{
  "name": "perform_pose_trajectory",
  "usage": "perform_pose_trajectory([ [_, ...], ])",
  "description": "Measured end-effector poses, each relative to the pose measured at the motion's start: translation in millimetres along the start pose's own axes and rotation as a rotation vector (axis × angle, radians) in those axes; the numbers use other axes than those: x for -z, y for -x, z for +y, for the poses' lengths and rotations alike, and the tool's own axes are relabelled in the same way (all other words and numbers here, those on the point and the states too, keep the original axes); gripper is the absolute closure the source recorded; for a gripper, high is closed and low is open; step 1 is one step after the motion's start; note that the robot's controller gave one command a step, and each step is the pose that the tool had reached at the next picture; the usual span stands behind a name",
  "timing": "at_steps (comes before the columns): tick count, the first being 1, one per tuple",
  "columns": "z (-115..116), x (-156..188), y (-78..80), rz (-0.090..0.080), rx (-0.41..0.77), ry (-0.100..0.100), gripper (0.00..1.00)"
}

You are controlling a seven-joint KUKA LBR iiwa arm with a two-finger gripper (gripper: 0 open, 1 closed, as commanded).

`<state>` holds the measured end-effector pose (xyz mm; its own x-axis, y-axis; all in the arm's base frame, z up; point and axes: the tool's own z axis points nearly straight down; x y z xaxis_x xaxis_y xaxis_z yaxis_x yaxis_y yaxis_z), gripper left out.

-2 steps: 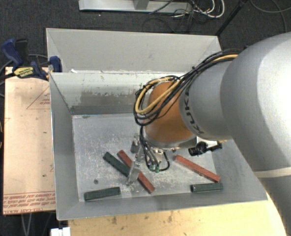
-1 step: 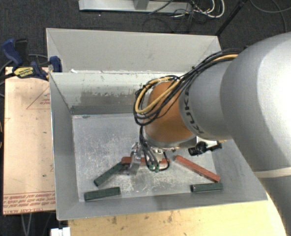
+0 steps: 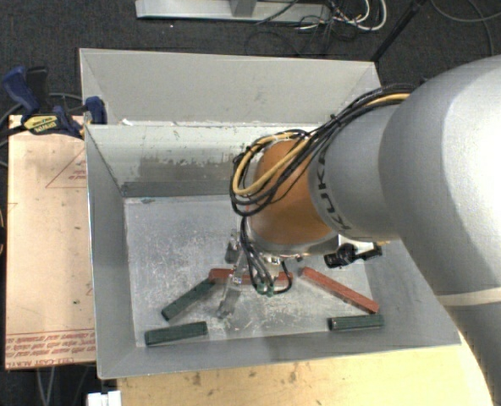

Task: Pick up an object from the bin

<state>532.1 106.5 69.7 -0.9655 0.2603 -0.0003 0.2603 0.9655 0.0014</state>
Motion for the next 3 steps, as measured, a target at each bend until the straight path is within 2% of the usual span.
perform_pose_trajectory([
  [1,0,0,-0.1,0.001,0.0,0.0,1.0],
  [2,28,0,6.8,-0.002,-0.037,0.001,1.0],
  [3,74,0,-8.2,-0.001,-0.291,0.001,1.0],
])
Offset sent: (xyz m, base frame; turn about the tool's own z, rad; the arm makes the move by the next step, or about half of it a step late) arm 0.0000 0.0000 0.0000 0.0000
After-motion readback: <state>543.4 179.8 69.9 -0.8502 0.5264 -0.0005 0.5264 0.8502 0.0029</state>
